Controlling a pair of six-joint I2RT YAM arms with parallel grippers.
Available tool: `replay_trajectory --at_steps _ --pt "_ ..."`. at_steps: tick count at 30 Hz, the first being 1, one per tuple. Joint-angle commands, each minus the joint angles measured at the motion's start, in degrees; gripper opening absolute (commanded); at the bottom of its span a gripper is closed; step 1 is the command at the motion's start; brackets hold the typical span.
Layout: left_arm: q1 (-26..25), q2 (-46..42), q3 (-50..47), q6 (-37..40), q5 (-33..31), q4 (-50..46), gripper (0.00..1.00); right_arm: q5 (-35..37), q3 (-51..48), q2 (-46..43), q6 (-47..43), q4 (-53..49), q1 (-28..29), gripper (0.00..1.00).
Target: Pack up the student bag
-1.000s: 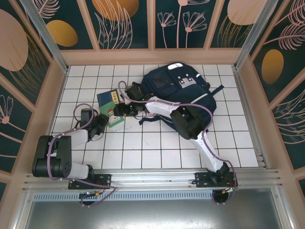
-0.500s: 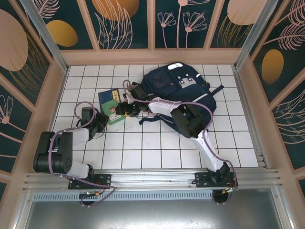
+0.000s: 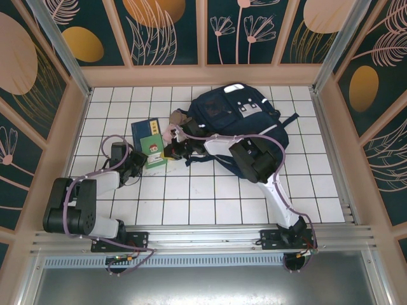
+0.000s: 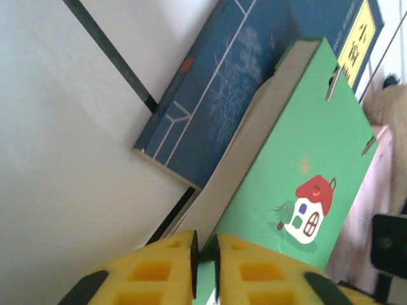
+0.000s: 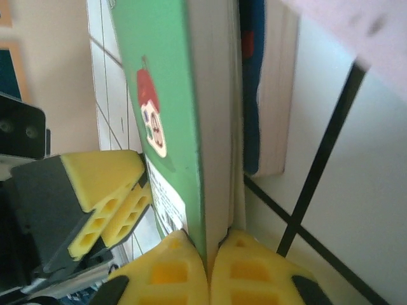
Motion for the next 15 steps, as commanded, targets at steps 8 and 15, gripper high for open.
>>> replay_trajectory --at_steps 8,15 --pt "1.3 -11.9 9.7 9.4 -2.3 -22.2 0.7 -2.4 -11.4 -11.6 0.5 5.3 -1.1 0.0" --pt "1.8 -8.3 7.0 8.7 10.1 -14.7 0.77 -8.0 -22.2 -20.3 6.4 16.1 -4.1 0.0"
